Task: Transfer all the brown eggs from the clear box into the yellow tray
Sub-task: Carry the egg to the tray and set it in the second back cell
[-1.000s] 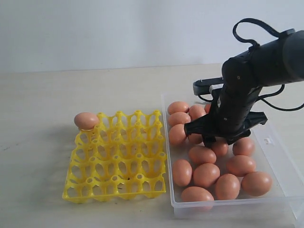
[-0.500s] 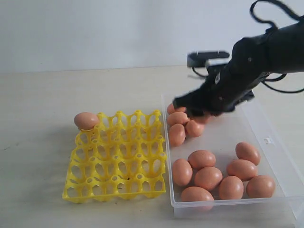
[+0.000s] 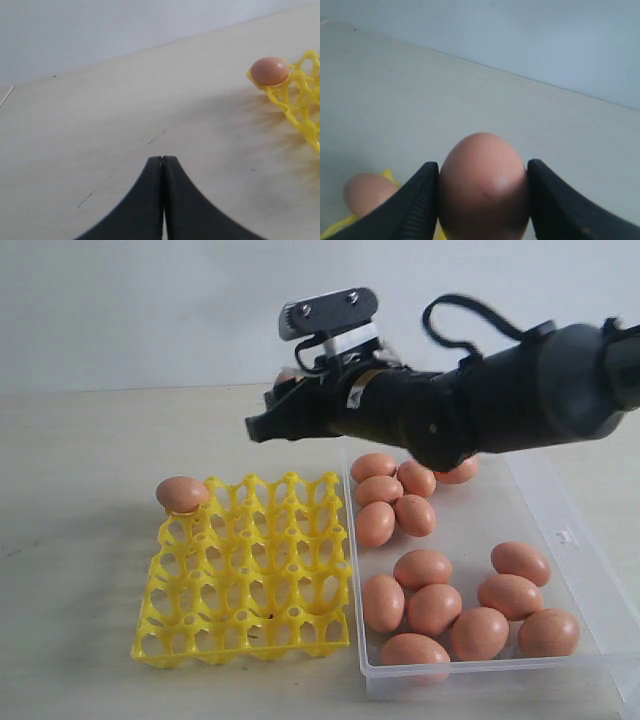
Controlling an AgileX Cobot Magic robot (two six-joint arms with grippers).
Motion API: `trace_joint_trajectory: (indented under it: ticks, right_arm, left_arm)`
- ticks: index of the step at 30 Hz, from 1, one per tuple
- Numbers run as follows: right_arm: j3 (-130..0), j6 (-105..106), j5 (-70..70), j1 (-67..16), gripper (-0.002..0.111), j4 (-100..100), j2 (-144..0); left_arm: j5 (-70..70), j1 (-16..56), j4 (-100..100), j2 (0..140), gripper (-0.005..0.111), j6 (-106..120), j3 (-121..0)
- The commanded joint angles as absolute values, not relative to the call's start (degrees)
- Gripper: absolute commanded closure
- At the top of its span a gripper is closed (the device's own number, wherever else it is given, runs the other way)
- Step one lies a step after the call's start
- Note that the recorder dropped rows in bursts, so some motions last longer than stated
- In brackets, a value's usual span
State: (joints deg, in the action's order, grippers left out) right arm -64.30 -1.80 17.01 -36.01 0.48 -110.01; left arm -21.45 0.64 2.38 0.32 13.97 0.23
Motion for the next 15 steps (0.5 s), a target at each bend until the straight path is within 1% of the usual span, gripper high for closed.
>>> trace_joint_trajectory:
  ticks: [1,9,15]
  right_arm:
    - [-64.5,-16.6,29.3,-37.7,0.108,-13.7,-115.0]
    - [-69.6,-20.8,30.2,-38.7,0.108,-14.3,-121.6]
    - [-71.5,-23.8,30.2,-38.7,0.108,-18.9,-124.7]
  left_arm:
    - [-20.8,0.7,2.8,0.0,0.107,13.5,0.0]
    - [-20.8,0.7,2.8,0.0,0.107,13.5,0.0]
    - [-20.8,0.7,2.8,0.0,0.107,13.5,0.0]
